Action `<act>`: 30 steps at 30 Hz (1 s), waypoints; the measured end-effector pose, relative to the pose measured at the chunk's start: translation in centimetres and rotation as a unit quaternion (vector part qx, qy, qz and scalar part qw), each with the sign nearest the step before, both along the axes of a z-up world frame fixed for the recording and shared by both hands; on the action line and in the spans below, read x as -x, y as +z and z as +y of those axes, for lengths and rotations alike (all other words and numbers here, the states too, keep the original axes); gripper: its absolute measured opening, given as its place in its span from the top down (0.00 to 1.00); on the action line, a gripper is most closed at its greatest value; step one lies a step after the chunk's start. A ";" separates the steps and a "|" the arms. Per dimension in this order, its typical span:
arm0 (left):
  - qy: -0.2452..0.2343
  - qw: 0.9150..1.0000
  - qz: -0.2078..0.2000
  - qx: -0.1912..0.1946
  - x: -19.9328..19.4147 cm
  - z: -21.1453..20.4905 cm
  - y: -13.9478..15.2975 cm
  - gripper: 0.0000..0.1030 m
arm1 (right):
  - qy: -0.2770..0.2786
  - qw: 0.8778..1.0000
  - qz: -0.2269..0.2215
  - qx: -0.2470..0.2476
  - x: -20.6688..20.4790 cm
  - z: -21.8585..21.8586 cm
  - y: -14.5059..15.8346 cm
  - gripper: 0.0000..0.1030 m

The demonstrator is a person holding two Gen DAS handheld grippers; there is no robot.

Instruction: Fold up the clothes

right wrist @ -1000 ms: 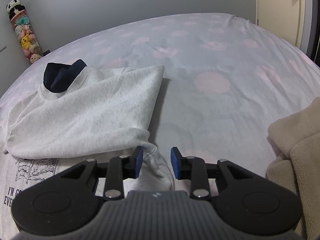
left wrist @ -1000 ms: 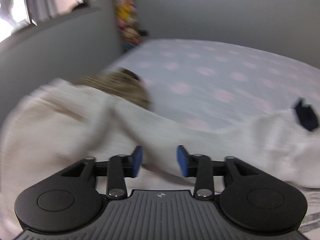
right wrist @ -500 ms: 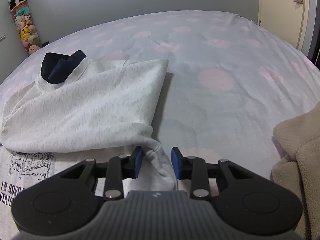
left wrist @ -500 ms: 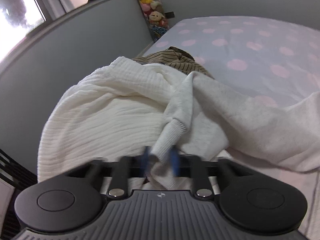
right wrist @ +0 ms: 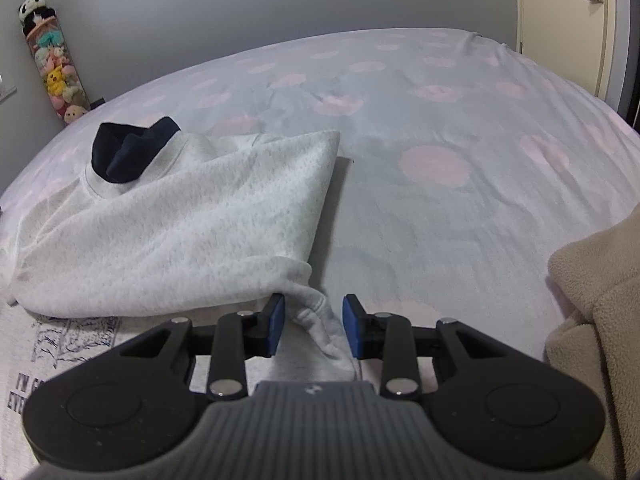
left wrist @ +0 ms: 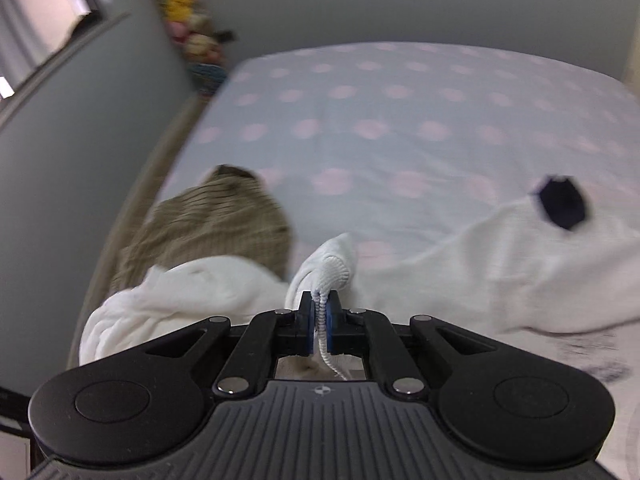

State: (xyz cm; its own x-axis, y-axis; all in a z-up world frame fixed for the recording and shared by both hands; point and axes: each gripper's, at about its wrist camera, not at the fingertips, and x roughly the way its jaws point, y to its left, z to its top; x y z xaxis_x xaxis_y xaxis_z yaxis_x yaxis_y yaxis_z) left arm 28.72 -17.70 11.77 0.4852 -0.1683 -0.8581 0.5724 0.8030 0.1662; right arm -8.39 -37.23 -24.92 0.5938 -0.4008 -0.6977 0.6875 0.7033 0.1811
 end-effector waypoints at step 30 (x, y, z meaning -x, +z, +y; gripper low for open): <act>-0.225 0.940 0.218 0.131 9.6 -35.8 -15.8 0.78 | 0.115 0.990 -0.084 -0.006 -5.0 0.3 2.3 0.59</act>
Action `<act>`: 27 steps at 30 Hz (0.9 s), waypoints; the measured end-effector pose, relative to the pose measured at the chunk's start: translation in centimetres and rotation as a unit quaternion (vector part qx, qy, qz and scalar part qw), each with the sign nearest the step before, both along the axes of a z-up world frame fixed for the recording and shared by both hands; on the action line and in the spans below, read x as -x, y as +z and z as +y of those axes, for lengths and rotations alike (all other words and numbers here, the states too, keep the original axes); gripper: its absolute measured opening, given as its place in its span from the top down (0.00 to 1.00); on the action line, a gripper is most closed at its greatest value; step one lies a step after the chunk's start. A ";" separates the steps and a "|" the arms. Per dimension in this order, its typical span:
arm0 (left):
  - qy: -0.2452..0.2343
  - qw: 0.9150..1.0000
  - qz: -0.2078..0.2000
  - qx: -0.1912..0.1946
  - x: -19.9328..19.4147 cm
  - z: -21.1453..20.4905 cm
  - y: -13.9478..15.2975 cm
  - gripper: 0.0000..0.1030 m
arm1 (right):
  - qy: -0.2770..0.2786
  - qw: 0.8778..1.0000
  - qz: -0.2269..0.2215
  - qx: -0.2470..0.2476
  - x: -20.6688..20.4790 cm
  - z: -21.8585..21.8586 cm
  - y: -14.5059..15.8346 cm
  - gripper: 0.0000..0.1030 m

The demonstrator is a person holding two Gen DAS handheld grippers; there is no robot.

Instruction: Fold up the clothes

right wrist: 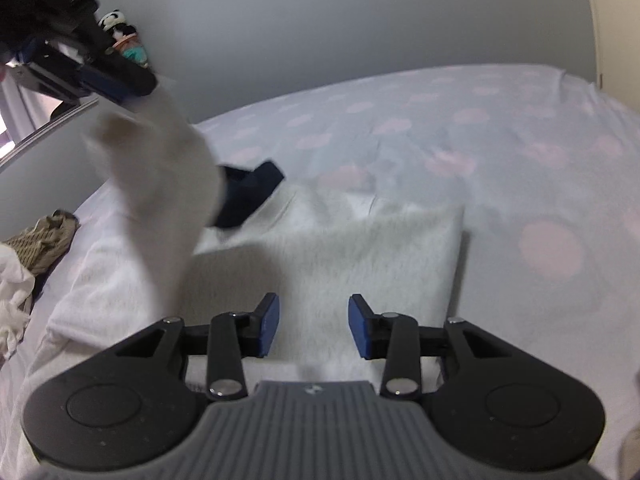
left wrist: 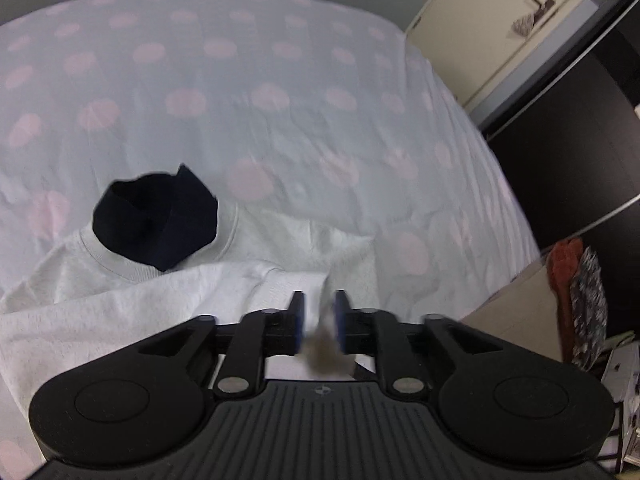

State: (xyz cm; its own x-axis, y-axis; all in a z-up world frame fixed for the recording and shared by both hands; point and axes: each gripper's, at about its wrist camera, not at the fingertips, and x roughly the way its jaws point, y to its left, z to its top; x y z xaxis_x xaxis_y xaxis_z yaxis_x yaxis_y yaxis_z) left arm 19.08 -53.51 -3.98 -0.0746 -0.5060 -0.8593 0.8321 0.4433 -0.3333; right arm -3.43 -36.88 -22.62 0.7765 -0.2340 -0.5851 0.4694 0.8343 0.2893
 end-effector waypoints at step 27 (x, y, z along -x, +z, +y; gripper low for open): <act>0.047 0.943 -0.300 -0.136 0.0 25.2 -15.3 0.47 | -0.088 0.987 -0.015 -0.132 -1.2 -3.9 -1.3 0.37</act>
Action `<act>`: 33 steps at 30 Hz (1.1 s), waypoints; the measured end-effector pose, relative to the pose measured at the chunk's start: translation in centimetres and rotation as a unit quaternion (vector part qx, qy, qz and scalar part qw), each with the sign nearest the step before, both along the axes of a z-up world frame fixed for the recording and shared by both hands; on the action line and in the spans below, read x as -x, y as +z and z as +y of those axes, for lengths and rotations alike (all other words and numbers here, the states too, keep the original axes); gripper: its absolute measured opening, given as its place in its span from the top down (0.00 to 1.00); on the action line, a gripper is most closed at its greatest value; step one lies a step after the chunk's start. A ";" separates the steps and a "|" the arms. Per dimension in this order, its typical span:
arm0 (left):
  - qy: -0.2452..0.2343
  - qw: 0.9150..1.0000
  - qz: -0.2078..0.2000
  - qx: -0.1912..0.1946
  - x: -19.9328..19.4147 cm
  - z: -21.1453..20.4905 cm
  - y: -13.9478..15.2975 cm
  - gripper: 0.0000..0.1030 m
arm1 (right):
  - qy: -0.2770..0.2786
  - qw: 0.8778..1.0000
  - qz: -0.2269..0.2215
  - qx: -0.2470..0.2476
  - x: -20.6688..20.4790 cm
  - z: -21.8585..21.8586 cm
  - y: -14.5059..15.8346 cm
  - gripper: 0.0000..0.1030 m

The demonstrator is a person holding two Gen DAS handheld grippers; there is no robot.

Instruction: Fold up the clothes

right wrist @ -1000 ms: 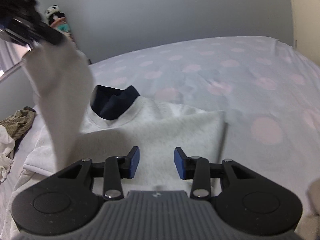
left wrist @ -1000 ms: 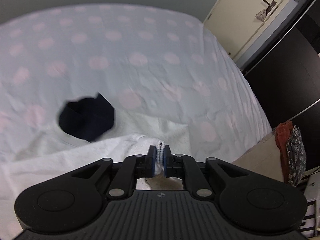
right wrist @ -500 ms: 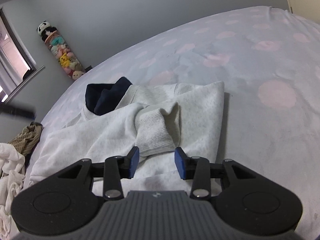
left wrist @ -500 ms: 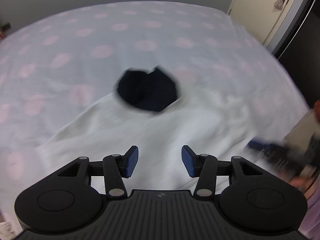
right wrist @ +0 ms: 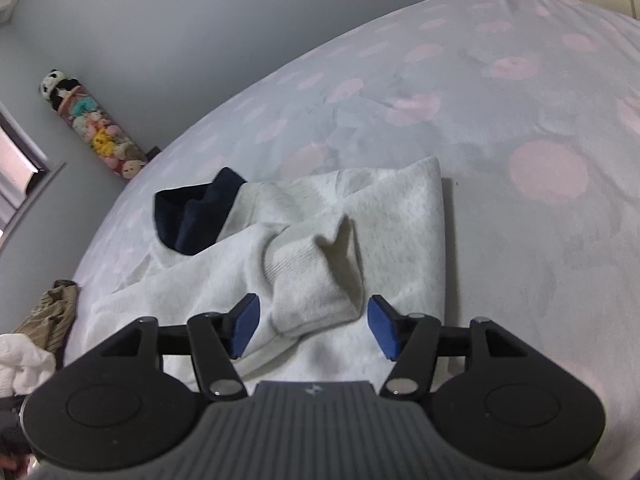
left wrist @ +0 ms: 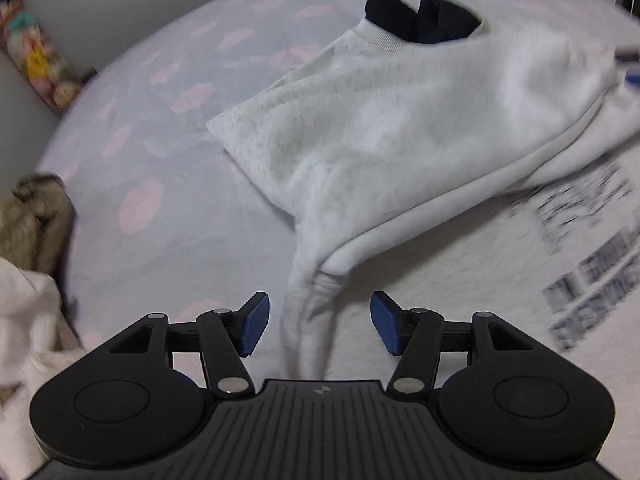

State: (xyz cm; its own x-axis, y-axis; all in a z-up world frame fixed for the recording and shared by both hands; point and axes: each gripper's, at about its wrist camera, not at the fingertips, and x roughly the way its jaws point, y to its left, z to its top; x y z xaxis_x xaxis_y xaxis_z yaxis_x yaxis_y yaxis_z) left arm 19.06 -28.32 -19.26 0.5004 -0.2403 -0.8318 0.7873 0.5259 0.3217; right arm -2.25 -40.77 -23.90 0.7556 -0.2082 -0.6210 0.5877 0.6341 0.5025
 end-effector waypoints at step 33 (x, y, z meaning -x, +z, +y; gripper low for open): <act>0.184 0.924 0.179 0.283 -6.6 10.2 4.2 0.46 | -0.009 0.999 0.034 -0.014 -1.0 1.5 0.5 0.59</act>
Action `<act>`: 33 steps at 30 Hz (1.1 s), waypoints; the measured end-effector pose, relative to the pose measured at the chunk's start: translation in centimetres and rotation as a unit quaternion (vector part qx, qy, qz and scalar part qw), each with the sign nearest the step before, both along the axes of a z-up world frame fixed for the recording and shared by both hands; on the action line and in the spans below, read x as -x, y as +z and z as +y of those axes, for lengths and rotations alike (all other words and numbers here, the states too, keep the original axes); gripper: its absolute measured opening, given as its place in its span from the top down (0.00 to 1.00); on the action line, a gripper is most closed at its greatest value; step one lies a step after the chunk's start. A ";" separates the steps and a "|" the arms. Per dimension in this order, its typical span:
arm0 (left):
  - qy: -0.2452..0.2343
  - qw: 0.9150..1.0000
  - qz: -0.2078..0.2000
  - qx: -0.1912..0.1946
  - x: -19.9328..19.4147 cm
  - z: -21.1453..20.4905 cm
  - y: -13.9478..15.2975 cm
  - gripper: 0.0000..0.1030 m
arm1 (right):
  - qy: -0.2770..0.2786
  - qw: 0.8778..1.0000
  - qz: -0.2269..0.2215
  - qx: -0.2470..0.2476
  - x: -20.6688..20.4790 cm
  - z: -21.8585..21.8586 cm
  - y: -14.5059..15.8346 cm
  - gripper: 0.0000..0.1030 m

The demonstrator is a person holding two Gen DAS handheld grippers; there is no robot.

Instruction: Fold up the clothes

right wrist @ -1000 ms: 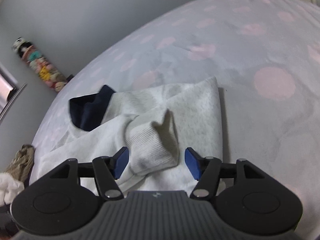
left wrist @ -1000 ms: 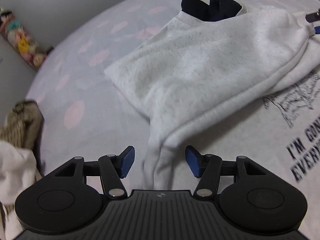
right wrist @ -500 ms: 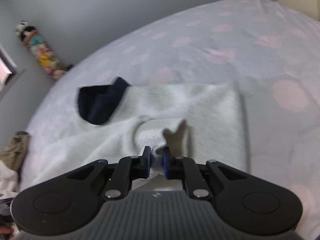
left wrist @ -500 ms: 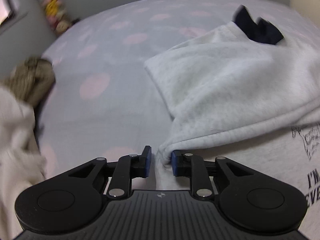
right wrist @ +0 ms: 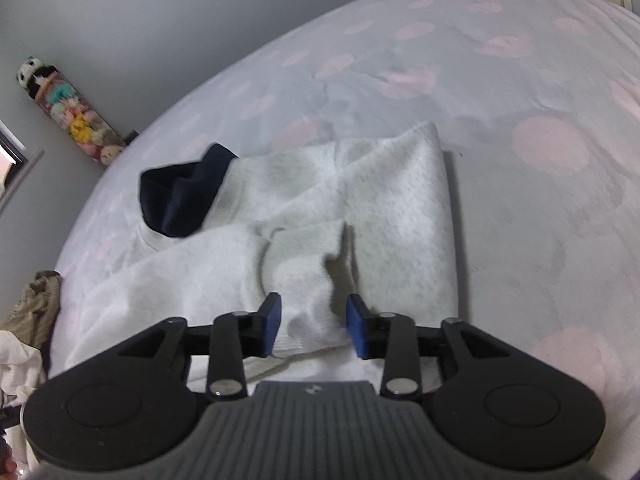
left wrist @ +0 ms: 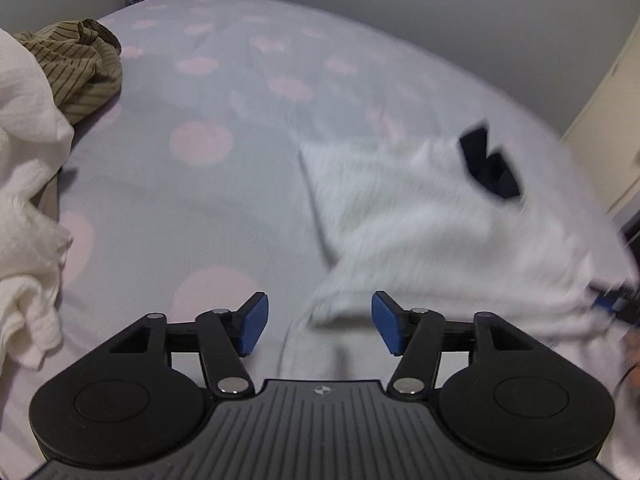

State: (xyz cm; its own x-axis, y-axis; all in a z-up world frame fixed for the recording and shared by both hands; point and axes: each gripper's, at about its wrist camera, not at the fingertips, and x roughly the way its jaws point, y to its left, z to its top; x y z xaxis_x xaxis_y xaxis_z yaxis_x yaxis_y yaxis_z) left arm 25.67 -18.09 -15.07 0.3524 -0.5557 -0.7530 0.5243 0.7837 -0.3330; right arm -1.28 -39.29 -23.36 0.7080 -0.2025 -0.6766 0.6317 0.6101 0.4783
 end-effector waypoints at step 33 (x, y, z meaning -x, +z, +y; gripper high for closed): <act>-0.005 0.998 0.030 -0.046 -7.8 -7.4 -6.6 0.92 | 0.043 0.998 0.035 0.033 -3.3 0.2 -2.7 0.87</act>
